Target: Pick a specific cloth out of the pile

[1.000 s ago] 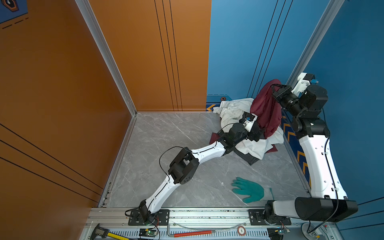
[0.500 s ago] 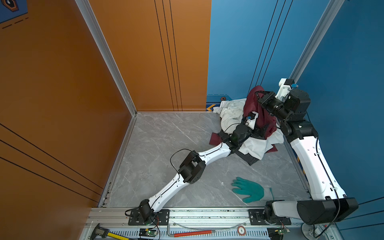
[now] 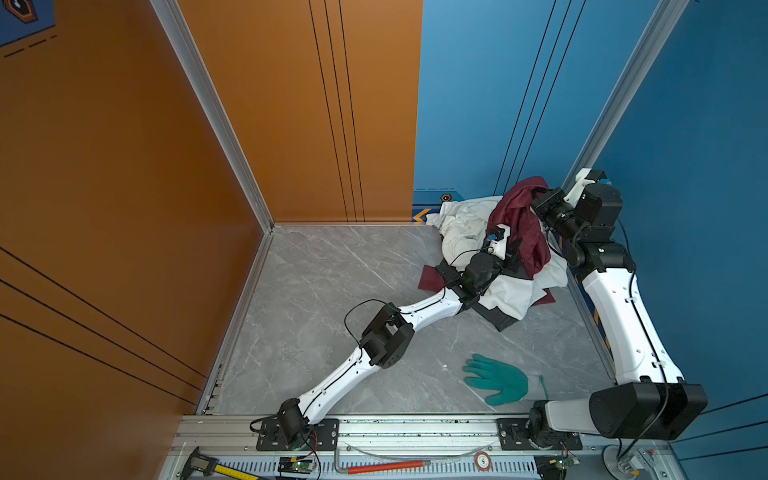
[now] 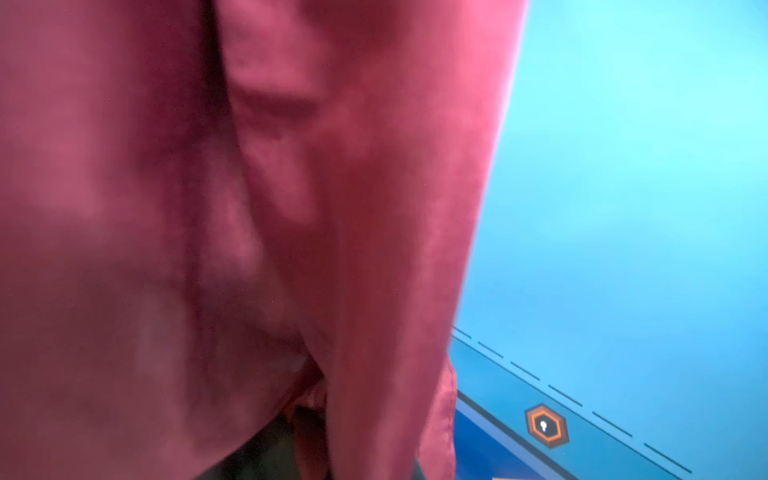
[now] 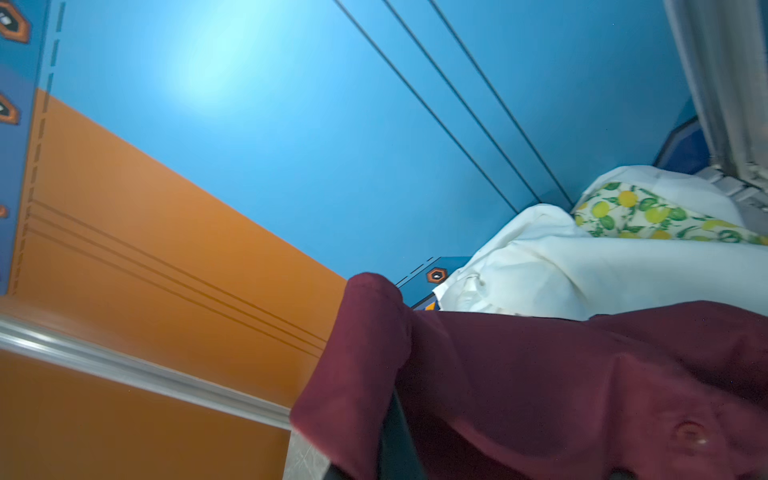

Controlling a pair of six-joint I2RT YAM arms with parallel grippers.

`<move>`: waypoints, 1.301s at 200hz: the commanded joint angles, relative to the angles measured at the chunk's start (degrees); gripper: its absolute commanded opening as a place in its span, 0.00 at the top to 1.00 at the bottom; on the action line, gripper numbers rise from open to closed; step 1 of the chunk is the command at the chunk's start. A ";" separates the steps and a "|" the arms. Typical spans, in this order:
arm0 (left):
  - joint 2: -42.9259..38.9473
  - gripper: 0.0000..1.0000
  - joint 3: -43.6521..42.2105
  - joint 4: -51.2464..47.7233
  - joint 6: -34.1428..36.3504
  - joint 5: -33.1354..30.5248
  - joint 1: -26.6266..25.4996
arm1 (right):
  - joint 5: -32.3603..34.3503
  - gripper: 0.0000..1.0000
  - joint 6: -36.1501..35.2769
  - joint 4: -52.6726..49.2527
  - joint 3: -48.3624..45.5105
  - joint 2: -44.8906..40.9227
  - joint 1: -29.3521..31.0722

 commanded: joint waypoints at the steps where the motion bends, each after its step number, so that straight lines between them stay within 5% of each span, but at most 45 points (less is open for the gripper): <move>1: -6.54 1.00 -6.09 5.71 -1.57 0.54 -0.26 | 2.78 1.00 2.16 0.71 -3.15 3.20 -4.38; 52: -11.56 1.00 -15.05 9.75 -3.44 1.39 -0.26 | -3.30 0.99 3.94 -2.39 -3.19 12.77 -11.57; 86: -12.19 1.00 -15.52 10.35 -4.79 0.95 0.08 | -5.65 0.61 0.32 -6.13 -4.01 14.56 -11.41; 116: -12.21 1.00 -14.47 9.31 -5.84 0.47 0.18 | -4.91 0.32 -3.37 -0.14 -12.84 7.56 -11.23; 152: -10.93 1.00 -12.74 8.24 -7.32 -0.39 0.35 | -2.16 0.09 -6.21 13.47 -27.23 -4.47 -10.33; 204: -10.65 1.00 -9.89 3.17 -8.84 0.46 0.40 | 1.78 0.01 -7.13 26.37 -43.41 -13.20 -9.89; 260: -11.14 1.00 -8.20 0.49 -11.03 1.18 1.50 | 2.27 0.00 -21.87 38.49 -53.59 -18.61 -7.22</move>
